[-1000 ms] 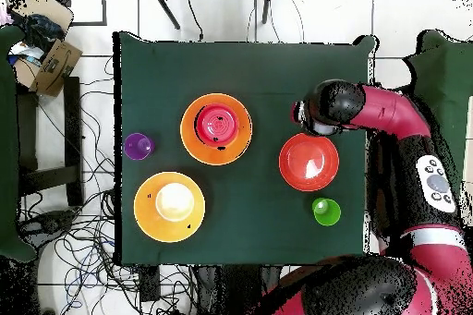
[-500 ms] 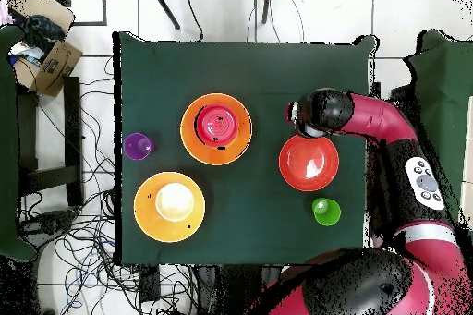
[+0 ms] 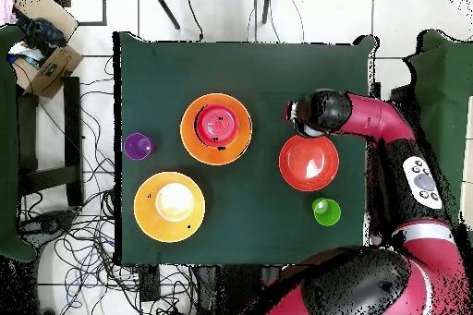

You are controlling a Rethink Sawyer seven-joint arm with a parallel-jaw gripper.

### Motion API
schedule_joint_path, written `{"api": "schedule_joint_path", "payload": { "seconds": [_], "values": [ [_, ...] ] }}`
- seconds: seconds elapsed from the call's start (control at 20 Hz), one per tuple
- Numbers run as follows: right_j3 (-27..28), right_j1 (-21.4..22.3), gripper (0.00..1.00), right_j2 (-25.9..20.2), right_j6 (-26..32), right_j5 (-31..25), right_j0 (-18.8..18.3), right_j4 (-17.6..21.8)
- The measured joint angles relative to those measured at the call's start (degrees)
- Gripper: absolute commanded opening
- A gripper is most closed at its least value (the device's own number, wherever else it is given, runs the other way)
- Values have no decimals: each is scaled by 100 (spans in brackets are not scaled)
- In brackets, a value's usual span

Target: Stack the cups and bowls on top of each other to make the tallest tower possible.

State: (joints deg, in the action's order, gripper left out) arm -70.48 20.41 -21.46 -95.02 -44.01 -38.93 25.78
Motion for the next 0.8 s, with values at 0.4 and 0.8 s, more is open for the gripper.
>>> {"api": "schedule_joint_path", "payload": {
  "seconds": [0.4,0.8],
  "values": [
    [136,122,0,170,0,-1,157,216],
    [182,237,0,384,0,88,239,275]
  ]
}}
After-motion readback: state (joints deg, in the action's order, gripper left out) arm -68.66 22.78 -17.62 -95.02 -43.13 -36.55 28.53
